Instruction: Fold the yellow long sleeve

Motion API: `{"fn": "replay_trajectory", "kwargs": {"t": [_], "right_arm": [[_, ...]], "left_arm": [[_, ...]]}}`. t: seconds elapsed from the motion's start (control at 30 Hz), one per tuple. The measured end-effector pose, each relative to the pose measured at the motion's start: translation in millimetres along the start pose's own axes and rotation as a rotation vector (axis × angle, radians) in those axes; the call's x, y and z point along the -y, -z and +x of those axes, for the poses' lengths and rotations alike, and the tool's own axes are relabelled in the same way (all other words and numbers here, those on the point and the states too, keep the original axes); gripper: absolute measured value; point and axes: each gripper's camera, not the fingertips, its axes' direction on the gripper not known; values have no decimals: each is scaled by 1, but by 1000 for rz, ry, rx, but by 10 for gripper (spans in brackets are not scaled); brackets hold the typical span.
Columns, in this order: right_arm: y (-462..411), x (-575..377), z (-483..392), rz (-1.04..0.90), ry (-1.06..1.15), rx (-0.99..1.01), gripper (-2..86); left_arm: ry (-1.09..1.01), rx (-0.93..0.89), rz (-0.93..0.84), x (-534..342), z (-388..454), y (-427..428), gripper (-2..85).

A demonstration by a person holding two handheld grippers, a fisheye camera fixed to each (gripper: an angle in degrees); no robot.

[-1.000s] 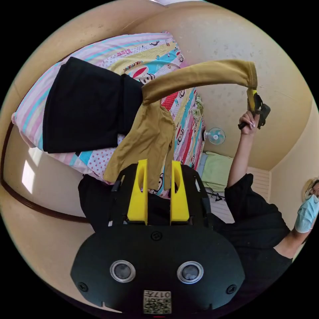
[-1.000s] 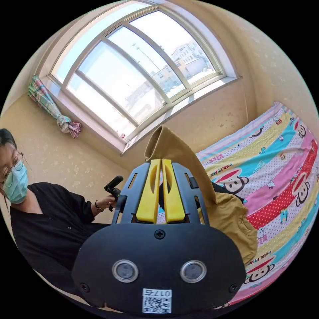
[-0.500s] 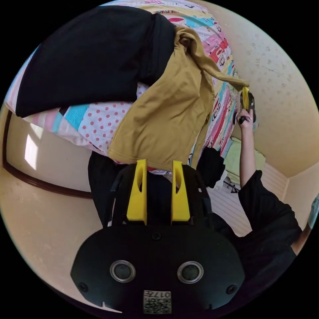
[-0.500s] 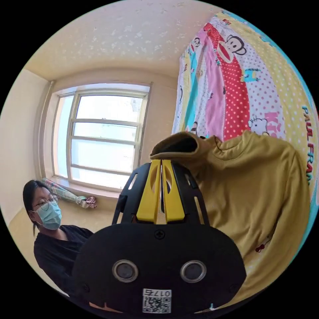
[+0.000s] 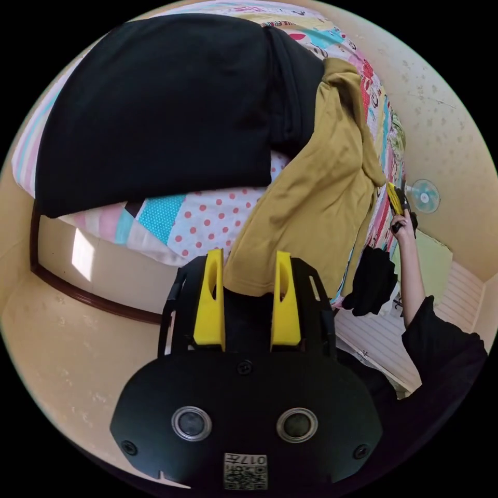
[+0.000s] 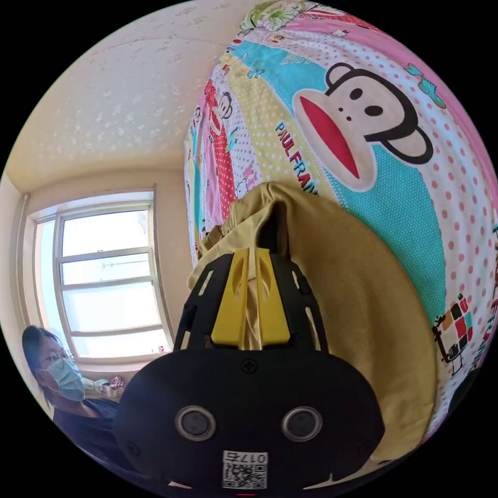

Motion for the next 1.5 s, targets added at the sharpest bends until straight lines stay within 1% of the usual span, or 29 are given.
{"fn": "replay_trajectory", "kwargs": {"t": [0.03,0.07,0.1,0.17,0.2,0.23,0.27,0.33,0.43,0.5,0.53,0.57,0.6,0.63,0.67,0.7,0.77,0.8,0.87,0.93,0.97,1.0,1.07,1.1,1.13,1.17,1.27,1.37,1.5], "right_arm": [[9,-21,-1,-13,15,-20,70],[14,-50,-4,-50,30,-87,88],[14,-66,-4,-78,35,-128,93],[1,-141,9,-241,26,-313,106],[-5,-162,15,-290,19,-357,104],[-21,-204,28,-412,13,-443,101],[-34,-244,36,-529,60,-480,74],[-34,-288,34,-658,135,-509,53],[15,-314,11,-624,165,-632,44],[34,-327,7,-595,176,-657,44],[36,-335,16,-621,156,-674,45],[35,-338,33,-657,83,-705,48],[36,-337,40,-662,38,-722,50],[43,-332,43,-611,-13,-733,55],[54,-325,31,-506,-2,-693,57],[59,-322,23,-456,10,-675,58],[57,-303,-13,-306,81,-650,56],[52,-298,-23,-278,107,-639,57],[16,-273,-64,-219,248,-536,59],[-20,-256,-98,-210,335,-417,60],[-45,-249,-123,-212,401,-338,62],[-58,-247,-136,-217,436,-304,63],[-111,-252,-180,-278,549,-229,72],[-124,-257,-187,-296,571,-222,75],[-150,-268,-197,-326,612,-217,81],[-177,-281,-201,-356,645,-222,82],[-238,-304,-196,-424,651,-269,80],[-265,-316,-194,-380,647,-297,56],[-276,-330,-175,-322,649,-370,22]], "left_arm": [[-20,23,-16,3,1,-4,141],[-43,60,-35,7,3,-10,144],[-57,80,-48,9,4,-14,145],[-127,147,-119,19,12,-33,145],[-140,167,-129,20,14,-36,144],[-167,212,-131,20,19,-38,137],[-225,233,-173,19,25,-39,98],[-324,147,-269,10,32,-33,24],[-351,114,-315,-23,27,-7,15],[-323,87,-330,-43,16,-8,21],[-242,34,-334,-50,2,-14,30],[-125,-4,-348,-49,-13,-21,42],[-77,-4,-343,-46,-19,-21,50],[-51,-4,-274,-34,-21,-11,63],[-77,2,-165,-17,-14,10,73],[-103,7,-107,-6,-7,22,74],[-238,71,110,48,33,74,77],[-274,94,155,63,45,86,79],[-365,162,280,127,83,119,86],[-385,182,311,178,101,128,91],[-384,172,267,212,108,123,94],[-383,160,220,228,112,118,97],[-406,136,0,272,126,84,100],[-420,163,-30,276,129,76,99],[-446,246,-59,278,134,61,83],[-466,292,-50,275,139,56,67],[-555,251,-13,264,153,70,22],[-643,313,17,262,167,92,7],[-652,373,-38,279,161,90,3]]}}
